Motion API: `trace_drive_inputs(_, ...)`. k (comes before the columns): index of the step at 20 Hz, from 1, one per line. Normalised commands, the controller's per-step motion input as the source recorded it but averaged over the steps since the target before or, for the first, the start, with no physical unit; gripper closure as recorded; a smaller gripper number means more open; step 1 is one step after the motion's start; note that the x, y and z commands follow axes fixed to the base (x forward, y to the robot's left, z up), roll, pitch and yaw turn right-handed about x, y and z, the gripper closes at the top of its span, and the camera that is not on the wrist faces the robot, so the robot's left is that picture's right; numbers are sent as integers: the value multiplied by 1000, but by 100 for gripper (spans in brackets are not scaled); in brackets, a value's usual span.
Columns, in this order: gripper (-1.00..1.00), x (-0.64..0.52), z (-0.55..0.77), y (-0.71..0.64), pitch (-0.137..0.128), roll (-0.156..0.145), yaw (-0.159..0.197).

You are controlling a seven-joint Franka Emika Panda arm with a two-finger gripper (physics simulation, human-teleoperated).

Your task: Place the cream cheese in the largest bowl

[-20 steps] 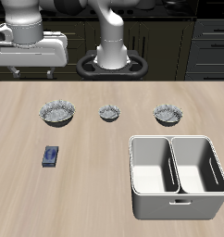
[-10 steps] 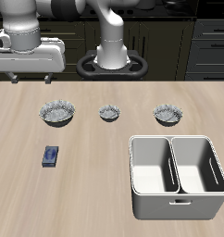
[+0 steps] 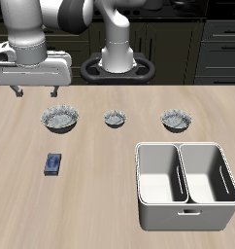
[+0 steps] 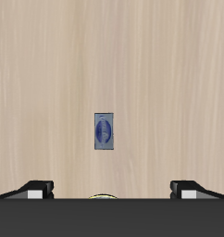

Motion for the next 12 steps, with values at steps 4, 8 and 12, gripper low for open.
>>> trace_drive_inputs(4, -100, -11, -174, 15, 7, 1, -17)
trace_drive_inputs(8, -100, -21, -239, 53, 8, 23, 14)
trace_drive_inputs(12, -100, 30, -200, -55, 17, -18, -3)
